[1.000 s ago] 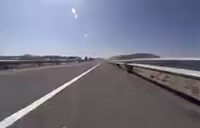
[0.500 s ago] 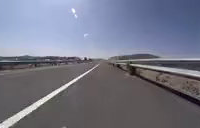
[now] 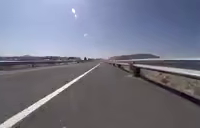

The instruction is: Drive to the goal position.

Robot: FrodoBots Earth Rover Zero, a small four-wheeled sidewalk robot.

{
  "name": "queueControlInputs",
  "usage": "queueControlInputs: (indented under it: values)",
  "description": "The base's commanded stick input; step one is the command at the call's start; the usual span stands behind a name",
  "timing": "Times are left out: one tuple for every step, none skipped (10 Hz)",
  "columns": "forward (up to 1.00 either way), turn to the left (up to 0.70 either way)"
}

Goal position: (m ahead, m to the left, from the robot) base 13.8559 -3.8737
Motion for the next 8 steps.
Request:
queueControlInputs:
  values:
    - [1.0,0.0]
    - [1.0,0.0]
    - [1.0,0.0]
    - [1.0,0.0]
    - [1.0,0.0]
    - [1.0,0.0]
    - [1.0,0.0]
    - [1.0,0.0]
